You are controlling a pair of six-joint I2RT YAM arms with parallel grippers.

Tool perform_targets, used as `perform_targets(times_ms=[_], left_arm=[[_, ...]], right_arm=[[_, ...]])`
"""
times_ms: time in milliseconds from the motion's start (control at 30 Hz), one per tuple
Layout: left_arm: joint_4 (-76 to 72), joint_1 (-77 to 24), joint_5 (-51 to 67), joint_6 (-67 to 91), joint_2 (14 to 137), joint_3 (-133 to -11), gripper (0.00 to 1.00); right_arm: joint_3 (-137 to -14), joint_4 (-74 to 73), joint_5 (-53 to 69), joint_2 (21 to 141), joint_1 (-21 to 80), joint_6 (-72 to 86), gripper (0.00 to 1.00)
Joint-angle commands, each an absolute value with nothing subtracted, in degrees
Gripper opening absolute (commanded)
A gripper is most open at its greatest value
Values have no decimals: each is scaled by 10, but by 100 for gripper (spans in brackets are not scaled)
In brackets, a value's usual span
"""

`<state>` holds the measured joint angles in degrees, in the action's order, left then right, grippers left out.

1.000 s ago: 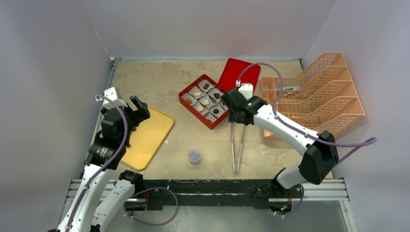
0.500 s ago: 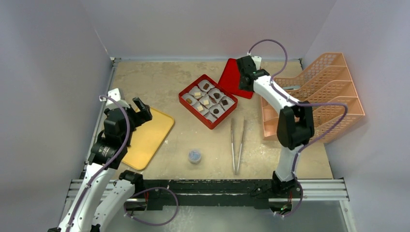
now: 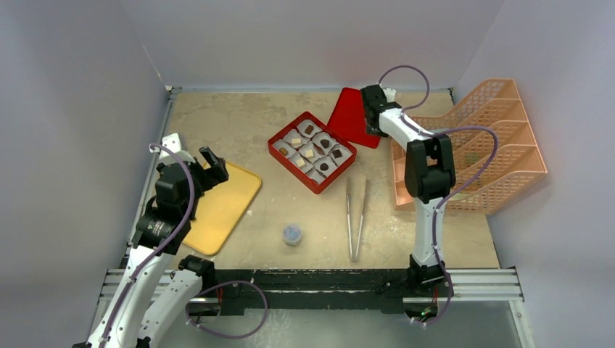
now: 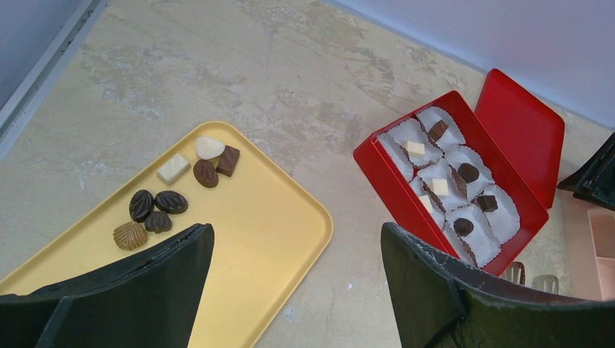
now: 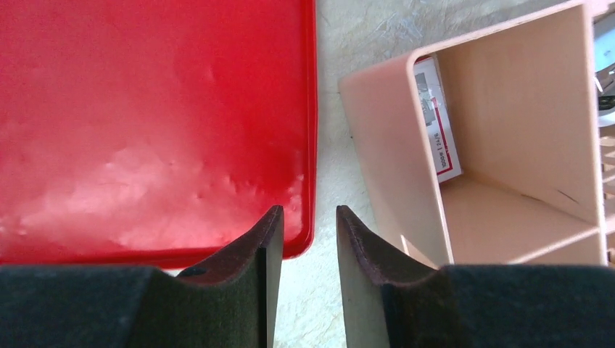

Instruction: Pack the chocolate

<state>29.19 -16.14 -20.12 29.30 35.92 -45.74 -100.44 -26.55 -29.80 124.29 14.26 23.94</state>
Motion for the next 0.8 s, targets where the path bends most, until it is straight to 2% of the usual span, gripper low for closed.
perform_targets(times_ms=[0, 667, 767], left_arm=[[262, -160, -198, 282, 358, -456, 85], [261, -160, -193, 285, 387, -458, 84], [262, -160, -191, 286, 392, -459, 84]], right_arm=[[-1026, -254, -286, 1251, 128, 231, 34], [-994, -229, -234, 1285, 108, 253, 29], [-993, -229, -215, 1287, 106, 256, 24]])
